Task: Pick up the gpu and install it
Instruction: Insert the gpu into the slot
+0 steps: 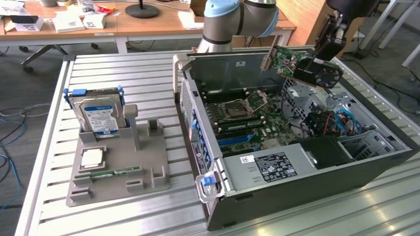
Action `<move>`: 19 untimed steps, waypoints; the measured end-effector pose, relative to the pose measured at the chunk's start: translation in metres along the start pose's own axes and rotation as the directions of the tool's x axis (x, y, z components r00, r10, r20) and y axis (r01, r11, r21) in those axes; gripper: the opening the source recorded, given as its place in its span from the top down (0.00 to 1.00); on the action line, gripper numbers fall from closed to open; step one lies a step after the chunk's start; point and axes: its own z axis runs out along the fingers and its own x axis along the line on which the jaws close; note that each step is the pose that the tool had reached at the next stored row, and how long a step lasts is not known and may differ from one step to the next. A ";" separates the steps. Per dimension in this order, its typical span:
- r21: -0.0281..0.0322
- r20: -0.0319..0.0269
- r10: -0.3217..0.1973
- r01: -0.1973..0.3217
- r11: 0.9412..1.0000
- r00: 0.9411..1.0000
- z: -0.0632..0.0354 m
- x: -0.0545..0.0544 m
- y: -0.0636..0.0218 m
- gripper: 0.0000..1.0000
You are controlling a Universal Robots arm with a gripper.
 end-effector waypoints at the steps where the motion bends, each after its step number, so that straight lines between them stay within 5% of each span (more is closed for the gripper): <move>1: 0.000 -0.001 -0.016 0.016 1.000 1.000 0.0000 0.000 0.0000 0.74; 10: -0.002 -0.007 -0.151 0.151 0.989 0.989 0.0003 0.000 0.0000 0.74; 19: -0.005 -0.013 -0.280 0.280 0.960 0.960 0.0007 0.000 0.0000 0.74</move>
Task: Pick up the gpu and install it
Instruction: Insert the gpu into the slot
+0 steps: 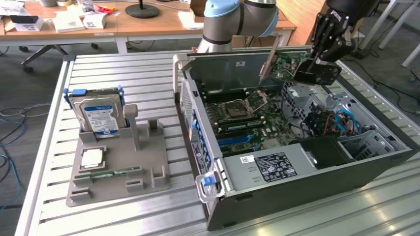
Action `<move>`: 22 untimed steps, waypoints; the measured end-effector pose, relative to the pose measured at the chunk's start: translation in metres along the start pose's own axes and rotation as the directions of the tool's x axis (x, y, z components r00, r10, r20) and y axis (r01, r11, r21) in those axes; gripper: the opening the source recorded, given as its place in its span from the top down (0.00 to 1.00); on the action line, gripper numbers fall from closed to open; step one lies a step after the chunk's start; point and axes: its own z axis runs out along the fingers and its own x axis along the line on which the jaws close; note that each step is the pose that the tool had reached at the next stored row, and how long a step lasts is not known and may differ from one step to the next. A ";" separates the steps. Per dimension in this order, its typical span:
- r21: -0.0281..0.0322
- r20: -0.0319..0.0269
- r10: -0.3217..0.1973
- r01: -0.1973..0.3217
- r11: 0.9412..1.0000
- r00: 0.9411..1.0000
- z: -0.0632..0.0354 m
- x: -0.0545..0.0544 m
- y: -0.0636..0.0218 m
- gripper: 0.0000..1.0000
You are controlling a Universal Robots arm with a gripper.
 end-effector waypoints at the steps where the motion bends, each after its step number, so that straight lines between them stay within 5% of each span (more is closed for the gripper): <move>1: 0.000 -0.001 -0.014 0.014 1.000 1.000 0.0000 0.000 0.0000 0.74; 12: -0.003 -0.007 -0.169 0.169 0.986 0.986 0.0004 0.000 0.0000 0.74; 22: -0.006 -0.012 -0.309 0.309 0.951 0.951 0.0008 0.000 0.0000 0.74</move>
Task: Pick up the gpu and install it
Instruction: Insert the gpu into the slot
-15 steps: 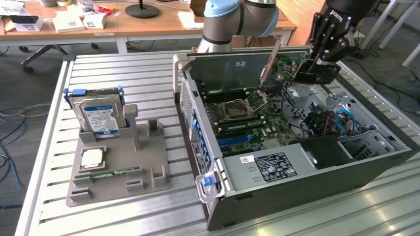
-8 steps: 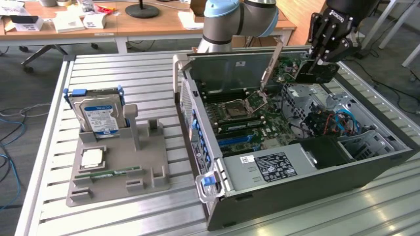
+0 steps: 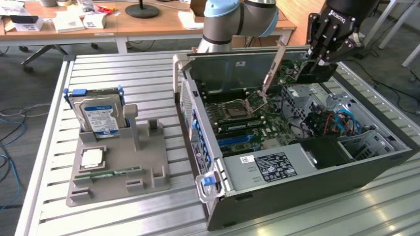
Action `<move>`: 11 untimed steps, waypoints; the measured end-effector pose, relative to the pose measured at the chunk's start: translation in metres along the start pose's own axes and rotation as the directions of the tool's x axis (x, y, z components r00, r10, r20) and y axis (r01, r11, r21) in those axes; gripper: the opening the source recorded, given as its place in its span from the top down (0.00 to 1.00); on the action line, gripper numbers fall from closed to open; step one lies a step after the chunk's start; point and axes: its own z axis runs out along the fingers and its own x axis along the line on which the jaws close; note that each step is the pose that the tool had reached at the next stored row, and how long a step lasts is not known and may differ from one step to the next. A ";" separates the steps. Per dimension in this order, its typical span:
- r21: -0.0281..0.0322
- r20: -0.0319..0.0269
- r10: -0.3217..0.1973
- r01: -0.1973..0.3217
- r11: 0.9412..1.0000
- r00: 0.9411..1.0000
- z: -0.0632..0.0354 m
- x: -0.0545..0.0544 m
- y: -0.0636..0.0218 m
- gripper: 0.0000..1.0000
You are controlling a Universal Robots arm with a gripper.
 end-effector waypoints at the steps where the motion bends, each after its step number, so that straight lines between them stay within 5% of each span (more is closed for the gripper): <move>1: 0.000 -0.001 -0.016 0.016 1.000 1.000 0.0000 0.000 0.0000 0.74; 11: -0.002 -0.006 -0.162 0.162 0.987 0.987 0.0006 0.000 0.0000 0.74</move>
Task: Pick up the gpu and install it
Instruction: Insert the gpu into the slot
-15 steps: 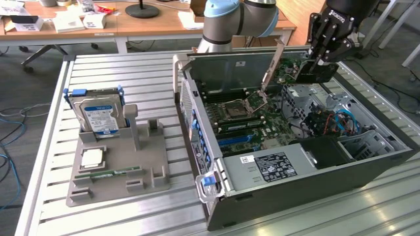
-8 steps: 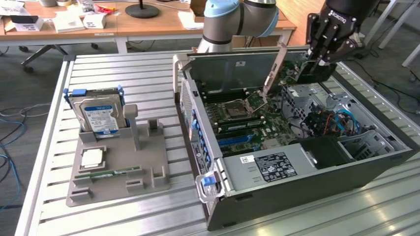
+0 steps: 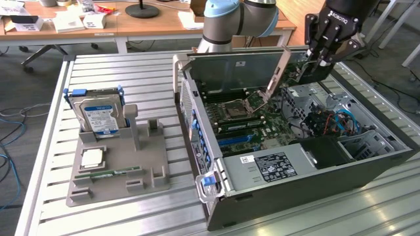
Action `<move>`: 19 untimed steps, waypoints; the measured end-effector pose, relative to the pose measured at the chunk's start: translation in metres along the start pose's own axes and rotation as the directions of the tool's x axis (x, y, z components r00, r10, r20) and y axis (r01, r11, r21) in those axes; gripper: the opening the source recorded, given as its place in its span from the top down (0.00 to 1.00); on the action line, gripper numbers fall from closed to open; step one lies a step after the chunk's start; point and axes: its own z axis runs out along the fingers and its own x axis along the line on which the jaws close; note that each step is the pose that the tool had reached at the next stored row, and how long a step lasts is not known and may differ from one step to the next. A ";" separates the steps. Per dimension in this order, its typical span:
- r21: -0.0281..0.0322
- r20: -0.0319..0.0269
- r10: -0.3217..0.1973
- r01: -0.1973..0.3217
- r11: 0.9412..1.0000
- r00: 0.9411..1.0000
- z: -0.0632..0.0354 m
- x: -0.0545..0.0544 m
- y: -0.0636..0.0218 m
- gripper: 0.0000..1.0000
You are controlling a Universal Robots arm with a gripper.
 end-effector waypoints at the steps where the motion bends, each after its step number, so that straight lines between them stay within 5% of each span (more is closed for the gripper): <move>1: 0.000 -0.001 -0.010 0.010 1.000 1.000 0.0000 0.000 0.0000 0.74; 10: 0.006 -0.005 -0.003 0.003 1.000 1.000 0.0048 -0.003 0.0129 0.74; 15: 0.006 -0.003 0.048 -0.048 0.999 0.999 0.0058 -0.003 0.0160 0.74; 16: 0.007 -0.001 0.101 -0.101 0.995 0.995 0.0095 -0.004 0.0234 0.74; 19: 0.007 -0.001 0.101 -0.101 0.995 0.995 0.0094 -0.004 0.0233 0.74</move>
